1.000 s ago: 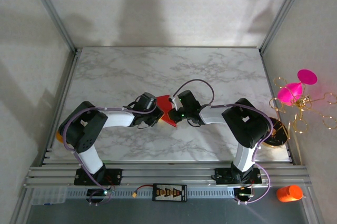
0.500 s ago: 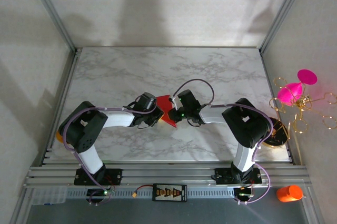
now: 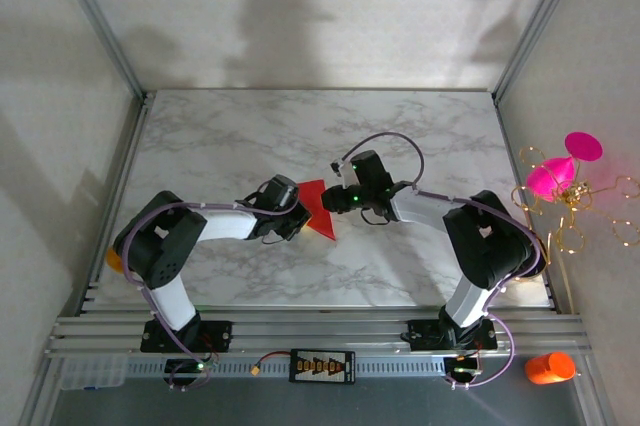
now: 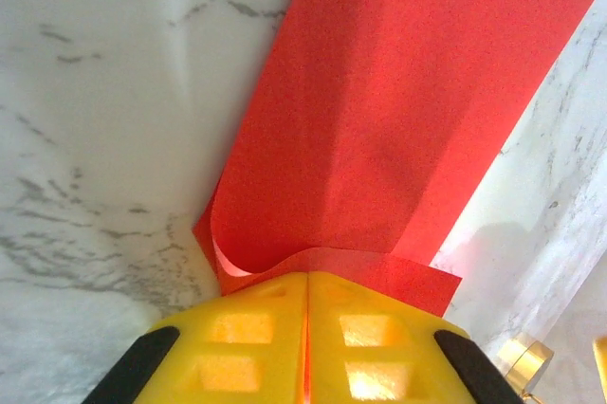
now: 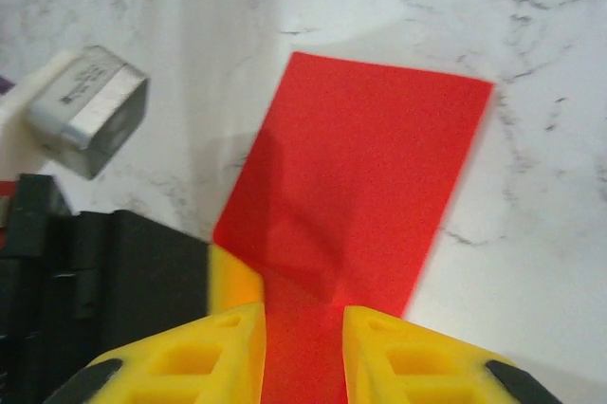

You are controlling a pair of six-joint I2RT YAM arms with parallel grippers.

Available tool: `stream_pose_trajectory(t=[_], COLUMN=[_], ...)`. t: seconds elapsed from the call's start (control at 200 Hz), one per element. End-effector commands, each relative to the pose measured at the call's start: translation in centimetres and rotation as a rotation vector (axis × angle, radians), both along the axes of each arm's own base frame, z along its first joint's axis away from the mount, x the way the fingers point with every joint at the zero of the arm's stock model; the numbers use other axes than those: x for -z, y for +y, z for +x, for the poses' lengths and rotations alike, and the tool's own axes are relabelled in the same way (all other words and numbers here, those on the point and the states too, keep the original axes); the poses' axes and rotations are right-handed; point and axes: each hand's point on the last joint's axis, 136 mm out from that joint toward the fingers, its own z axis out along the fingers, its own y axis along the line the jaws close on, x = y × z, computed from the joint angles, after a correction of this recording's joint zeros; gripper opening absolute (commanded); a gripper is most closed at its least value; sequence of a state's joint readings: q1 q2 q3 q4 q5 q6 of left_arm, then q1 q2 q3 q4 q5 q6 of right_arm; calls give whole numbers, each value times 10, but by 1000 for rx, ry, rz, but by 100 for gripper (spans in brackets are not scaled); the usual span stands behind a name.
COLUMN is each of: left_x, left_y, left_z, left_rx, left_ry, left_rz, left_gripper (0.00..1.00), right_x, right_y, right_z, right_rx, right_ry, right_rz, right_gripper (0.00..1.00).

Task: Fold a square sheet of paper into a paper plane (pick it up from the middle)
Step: Third fold the triangle at the center of the table.

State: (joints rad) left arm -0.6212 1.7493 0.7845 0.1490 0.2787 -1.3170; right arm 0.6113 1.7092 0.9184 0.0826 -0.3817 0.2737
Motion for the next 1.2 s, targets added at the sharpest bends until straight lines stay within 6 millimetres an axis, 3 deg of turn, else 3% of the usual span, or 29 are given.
stream_pose_trajectory(t=[0.0, 0.17, 0.285, 0.436, 0.521, 0.866, 1.197], left_x=[20, 19, 20, 20, 20, 20, 21], left_y=[10, 9, 9, 8, 7, 9, 9], left_z=[-11, -9, -10, -10, -11, -13, -12], left_rx=[-6, -5, -1, 1, 4, 5, 7], left_ry=[59, 60, 62, 62, 62, 61, 61], left_rz=[82, 84, 84, 83, 80, 82, 84], left_gripper=[10, 10, 10, 10, 9, 10, 10], right_x=[-6, 5, 18, 25, 31, 60, 68], right_y=[7, 14, 21, 25, 32, 19, 15], right_z=[-24, -52, -63, -60, -68, -67, -69], right_rx=[-71, -146, -179, -169, -191, -144, -131], right_ry=[97, 152, 186, 196, 207, 236, 252], right_rz=[47, 30, 4, 1, -11, -106, -122], right_gripper=[23, 8, 4, 1, 0, 0, 0])
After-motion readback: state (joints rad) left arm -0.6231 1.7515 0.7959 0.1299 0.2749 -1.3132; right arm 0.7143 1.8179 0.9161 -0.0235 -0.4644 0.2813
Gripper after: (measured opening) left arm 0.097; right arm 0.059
